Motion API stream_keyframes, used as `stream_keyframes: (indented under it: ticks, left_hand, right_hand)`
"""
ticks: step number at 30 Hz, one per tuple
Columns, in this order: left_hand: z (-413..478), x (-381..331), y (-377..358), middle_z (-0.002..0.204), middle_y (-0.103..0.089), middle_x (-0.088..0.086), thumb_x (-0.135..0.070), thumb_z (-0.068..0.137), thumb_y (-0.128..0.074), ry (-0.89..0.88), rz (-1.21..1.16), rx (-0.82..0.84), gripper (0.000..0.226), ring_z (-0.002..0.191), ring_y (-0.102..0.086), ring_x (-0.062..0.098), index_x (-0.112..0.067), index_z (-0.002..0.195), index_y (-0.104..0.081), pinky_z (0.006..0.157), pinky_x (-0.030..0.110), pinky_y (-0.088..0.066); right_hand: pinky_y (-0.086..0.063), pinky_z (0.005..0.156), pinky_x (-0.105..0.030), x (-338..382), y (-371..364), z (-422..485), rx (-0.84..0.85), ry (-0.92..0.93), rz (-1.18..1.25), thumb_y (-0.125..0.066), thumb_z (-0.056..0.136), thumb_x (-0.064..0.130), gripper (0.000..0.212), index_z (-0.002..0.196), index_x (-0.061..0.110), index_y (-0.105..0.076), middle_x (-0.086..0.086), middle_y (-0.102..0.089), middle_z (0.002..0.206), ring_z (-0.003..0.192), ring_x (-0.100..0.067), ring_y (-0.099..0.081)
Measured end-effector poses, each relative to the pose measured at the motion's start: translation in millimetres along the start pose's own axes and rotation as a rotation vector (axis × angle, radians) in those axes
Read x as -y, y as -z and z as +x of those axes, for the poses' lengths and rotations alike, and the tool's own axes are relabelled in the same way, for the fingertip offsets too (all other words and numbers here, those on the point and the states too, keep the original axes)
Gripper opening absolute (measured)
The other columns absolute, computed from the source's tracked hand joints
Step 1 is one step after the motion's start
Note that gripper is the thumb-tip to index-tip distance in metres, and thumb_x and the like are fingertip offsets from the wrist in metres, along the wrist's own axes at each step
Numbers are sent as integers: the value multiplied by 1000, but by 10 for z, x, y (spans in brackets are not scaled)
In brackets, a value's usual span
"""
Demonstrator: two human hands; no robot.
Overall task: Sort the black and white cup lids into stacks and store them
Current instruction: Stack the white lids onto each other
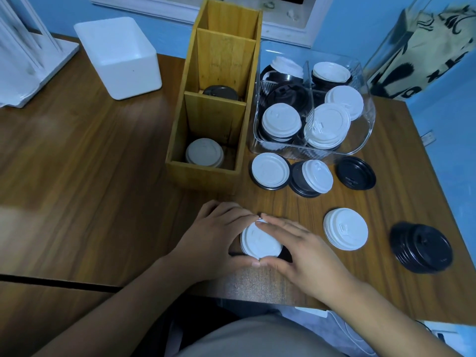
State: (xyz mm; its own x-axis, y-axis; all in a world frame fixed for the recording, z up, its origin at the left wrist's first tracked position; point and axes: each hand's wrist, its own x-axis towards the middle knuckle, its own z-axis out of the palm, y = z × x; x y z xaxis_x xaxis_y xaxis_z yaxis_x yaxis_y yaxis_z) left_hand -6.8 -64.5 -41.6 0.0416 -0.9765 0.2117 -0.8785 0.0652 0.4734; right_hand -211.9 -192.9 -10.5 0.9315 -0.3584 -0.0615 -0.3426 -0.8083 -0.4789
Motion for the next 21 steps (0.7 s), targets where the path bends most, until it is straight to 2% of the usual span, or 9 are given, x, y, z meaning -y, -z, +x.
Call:
stream_keyframes:
  ticks: [3,5,7,9,11,14,16,18,21]
  left_hand:
    - [-2,-4,-17,133,-60,-11,-77,78,-65,12,30,-18,79,127,-51,13,-21,135,-61,109,40,-36]
    - [1,-14,-10,132,-60,-10,-76,76,-67,37,35,-40,80,127,-50,13,-21,134,-61,109,39,-38]
    - [5,-25,7,132,-60,-9,-76,75,-68,62,37,-52,80,127,-50,14,-21,134,-60,109,37,-39]
    - [3,-42,19,133,-60,-9,-75,75,-68,74,37,-54,80,127,-50,14,-22,134,-59,110,36,-39]
    - [0,-49,23,133,-59,-9,-75,76,-68,77,34,-50,79,127,-50,14,-22,134,-58,110,36,-40]
    - [-4,-45,20,132,-58,-9,-75,77,-67,77,30,-42,79,128,-49,14,-22,134,-57,110,37,-40]
    - [-4,-45,15,132,-58,-9,-75,77,-67,75,30,-42,79,127,-49,14,-21,134,-58,110,37,-39]
    - [-4,-46,15,132,-58,-9,-75,76,-67,76,28,-41,79,127,-49,13,-21,133,-57,110,37,-40]
    - [-1,-39,16,132,-58,-8,-76,76,-67,79,25,-35,80,127,-49,13,-21,134,-56,109,38,-40]
  right_hand:
    - [-32,113,-17,-4,93,24,-38,-25,98,-63,89,59,60,142,35,-54,23,-40,154,139,7,-38]
    - [-38,112,-21,7,215,122,-247,-45,150,-69,92,45,42,130,27,-66,16,-52,147,134,1,-49]
    - [-43,109,-29,-33,320,305,-410,-52,47,-71,93,32,33,122,19,-68,7,-60,138,129,-8,-55]
    - [-43,110,-33,-89,386,537,-371,-76,-95,-72,91,35,42,128,18,-63,2,-57,141,132,-17,-51]
    - [-39,110,-36,-151,405,745,-247,-125,-223,-72,88,45,54,134,20,-58,-1,-50,148,136,-23,-46]
    - [-44,107,-41,-213,385,930,-172,-103,-328,-71,87,47,46,124,21,-64,0,-58,137,128,-26,-52]
    - [-47,100,-42,-255,367,961,-209,-101,-246,-74,86,40,27,106,23,-70,5,-65,121,119,-22,-57]
    - [-48,98,-43,-297,350,948,-267,-127,-110,-78,84,33,13,92,26,-70,9,-66,116,115,-19,-57]
    - [-45,101,-38,-291,352,891,-345,-173,80,-82,82,27,14,83,31,-69,12,-64,119,117,-14,-54]
